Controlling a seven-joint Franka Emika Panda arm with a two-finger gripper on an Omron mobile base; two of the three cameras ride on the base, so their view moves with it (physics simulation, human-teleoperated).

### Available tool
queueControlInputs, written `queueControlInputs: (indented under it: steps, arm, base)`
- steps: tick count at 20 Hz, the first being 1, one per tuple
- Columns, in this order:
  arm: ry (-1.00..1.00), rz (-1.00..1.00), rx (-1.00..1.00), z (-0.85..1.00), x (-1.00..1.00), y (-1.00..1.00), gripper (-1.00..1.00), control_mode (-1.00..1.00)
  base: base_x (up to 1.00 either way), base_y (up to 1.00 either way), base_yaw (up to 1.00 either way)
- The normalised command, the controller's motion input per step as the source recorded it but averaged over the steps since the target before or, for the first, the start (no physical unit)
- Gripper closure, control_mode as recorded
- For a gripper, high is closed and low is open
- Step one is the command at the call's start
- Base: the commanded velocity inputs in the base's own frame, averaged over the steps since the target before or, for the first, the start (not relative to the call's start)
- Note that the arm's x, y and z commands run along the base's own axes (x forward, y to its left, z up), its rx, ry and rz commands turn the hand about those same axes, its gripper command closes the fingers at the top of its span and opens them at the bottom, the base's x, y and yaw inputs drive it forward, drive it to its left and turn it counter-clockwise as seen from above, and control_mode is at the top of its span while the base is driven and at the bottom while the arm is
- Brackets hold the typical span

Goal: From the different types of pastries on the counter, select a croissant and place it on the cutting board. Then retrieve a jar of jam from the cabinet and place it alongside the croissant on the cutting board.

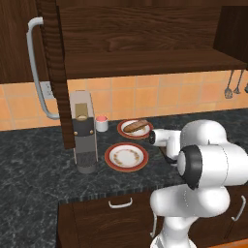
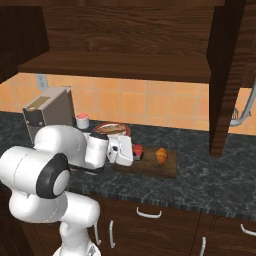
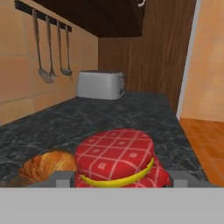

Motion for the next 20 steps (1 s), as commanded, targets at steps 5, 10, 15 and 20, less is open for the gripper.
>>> queueControlInputs:
  steps: [5, 10, 15, 20]
  arm:
    - [0.00, 0.00, -0.07, -0.55, 0.13, 0.00, 1.00, -1.00]
    - [-0.03, 0.00, -0.07, -0.50, 0.14, 0.00, 1.00, -1.00]
    - [-0.12, -0.01, -0.04, -0.28, 0.41, 0.00, 1.00, -1.00]
    - [-0.12, -0.03, -0.05, -0.30, 0.12, 0.00, 1.00, -1.00]
  base:
    - [0.00, 0.00, 0.00]
    - [0.00, 0.00, 0.00]
    - [0.00, 0.00, 0.00]
    - [0.00, 0.00, 0.00]
